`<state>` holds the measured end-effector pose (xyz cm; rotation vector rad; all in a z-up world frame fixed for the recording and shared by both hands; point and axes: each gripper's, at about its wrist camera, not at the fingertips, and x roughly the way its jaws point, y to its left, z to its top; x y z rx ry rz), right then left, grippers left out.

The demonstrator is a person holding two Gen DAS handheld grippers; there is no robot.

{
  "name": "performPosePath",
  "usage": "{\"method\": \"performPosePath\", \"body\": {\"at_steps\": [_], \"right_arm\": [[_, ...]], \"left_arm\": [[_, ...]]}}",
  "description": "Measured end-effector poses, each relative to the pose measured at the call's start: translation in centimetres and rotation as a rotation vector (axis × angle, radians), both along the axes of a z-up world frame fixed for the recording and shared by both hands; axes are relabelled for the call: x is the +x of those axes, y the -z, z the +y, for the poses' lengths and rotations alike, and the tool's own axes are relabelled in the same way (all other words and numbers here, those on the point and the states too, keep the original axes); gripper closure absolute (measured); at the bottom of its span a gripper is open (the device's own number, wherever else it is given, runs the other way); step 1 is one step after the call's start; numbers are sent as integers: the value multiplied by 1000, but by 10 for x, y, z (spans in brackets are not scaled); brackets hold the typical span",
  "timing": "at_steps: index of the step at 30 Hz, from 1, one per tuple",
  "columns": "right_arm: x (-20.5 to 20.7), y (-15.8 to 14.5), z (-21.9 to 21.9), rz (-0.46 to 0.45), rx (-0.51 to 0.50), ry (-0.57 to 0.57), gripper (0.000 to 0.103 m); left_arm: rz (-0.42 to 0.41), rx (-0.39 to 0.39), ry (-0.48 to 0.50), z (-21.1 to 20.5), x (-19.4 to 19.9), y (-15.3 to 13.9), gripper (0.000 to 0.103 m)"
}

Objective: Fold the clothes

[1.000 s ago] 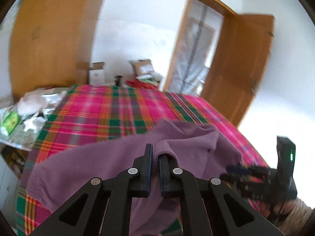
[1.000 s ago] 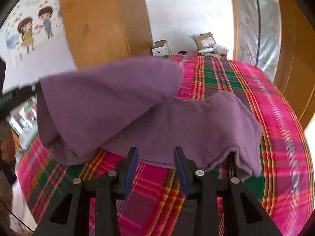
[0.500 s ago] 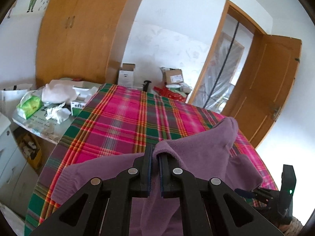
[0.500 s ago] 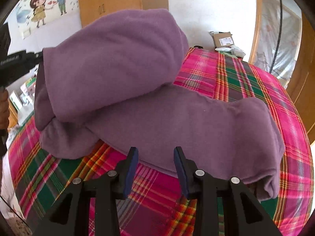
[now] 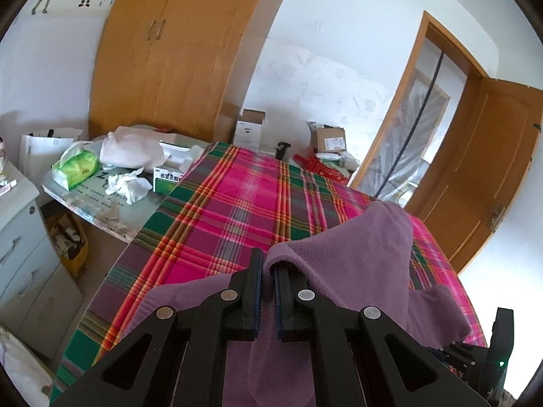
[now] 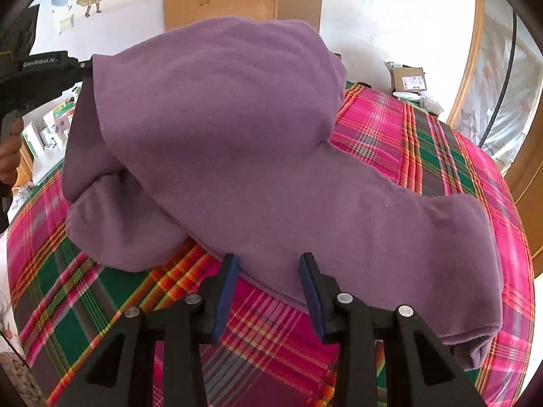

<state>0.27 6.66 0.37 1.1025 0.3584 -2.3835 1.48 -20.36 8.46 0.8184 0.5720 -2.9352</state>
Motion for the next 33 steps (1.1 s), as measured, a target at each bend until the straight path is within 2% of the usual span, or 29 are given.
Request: {"method": "performPosePath", "body": {"at_steps": [5,10,12,33], "right_arm": [[0,1,-1,13,27,-11,66],[-2,-1,2,22,18,6,93],[-4,-2,5,24,11,19,98],[48,-79,73,250,-147,226,100]], "left_arm": [[-1,10,-17,-5,1,2,97],[2,14,-16,-5,3,1,97],[4,13,-13,-4,3,-1,97],[54,-21,72,34,13,-23,97]]}}
